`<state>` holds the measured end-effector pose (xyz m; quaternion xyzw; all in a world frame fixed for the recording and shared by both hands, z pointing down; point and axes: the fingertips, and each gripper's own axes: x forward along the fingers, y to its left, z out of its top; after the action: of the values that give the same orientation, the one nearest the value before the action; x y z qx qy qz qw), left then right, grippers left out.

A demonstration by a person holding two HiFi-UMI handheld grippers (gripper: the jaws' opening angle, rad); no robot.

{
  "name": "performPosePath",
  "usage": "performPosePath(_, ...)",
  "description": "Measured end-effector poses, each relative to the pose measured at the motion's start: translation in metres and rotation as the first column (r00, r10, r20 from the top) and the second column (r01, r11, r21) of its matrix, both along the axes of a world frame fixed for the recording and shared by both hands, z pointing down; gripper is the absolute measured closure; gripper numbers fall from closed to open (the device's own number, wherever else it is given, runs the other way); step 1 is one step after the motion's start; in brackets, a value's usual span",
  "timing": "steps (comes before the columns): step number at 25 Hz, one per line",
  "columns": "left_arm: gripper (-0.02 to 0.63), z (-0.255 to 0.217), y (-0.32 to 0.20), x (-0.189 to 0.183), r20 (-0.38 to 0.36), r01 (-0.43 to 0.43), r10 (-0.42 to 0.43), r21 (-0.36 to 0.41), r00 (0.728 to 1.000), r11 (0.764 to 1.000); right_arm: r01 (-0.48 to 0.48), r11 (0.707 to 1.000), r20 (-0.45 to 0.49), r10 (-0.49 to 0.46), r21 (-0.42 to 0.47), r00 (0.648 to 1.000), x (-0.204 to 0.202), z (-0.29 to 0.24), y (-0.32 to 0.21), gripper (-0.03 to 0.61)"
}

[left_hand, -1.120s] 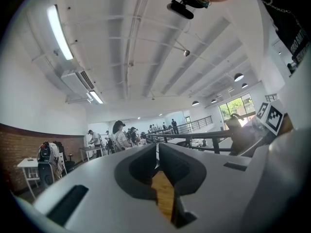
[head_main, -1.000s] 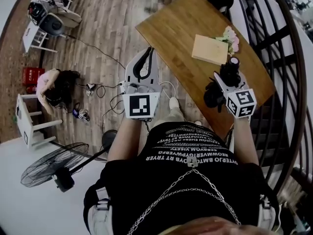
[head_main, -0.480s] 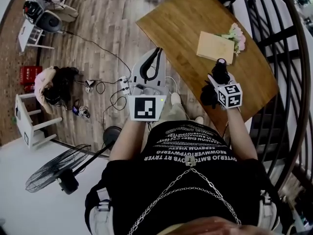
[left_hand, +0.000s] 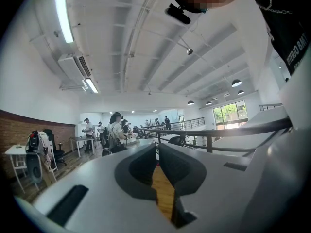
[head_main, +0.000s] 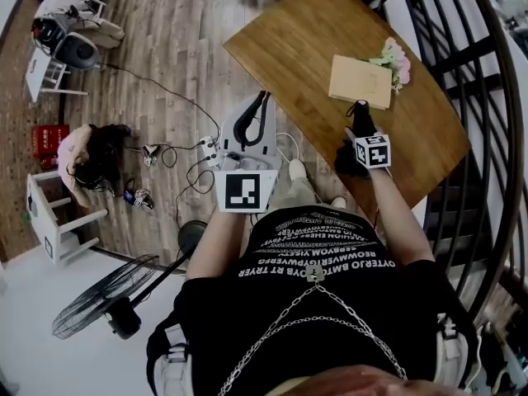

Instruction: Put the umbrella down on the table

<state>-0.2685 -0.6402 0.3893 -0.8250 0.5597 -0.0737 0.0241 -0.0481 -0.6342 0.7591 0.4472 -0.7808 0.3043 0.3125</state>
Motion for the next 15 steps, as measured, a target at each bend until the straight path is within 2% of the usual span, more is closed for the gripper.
performPosePath(3,0.575,-0.001,-0.002,0.008,0.022,-0.031,0.030,0.006,0.999,1.000,-0.047,0.999,-0.038,0.048,0.018,0.998,0.007,0.010,-0.010,0.316)
performPosePath(7,0.575,-0.001,-0.001,0.008,0.020,-0.038,0.038,0.004,0.999,0.999,-0.001,1.000,-0.151,0.003,0.018,0.989,0.006,0.030,-0.009,0.264)
performPosePath(9,0.575,-0.002,0.000,0.009,0.019,-0.045,0.045,0.009,0.999,0.999,0.009,1.000,-0.192,-0.004,0.022,0.981,0.011,0.033,-0.006,0.259)
performPosePath(13,0.575,-0.006,0.004,0.020,0.015,-0.068,0.068,0.026,0.998,0.997,-0.012,0.998,-0.185,0.022,0.057,0.982,0.024,0.019,0.000,0.256)
performPosePath(15,0.575,-0.009,0.010,0.028,0.015,-0.074,0.074,0.035,0.997,0.997,-0.025,0.994,-0.162,0.042,0.103,0.986,0.033,0.003,0.003,0.258)
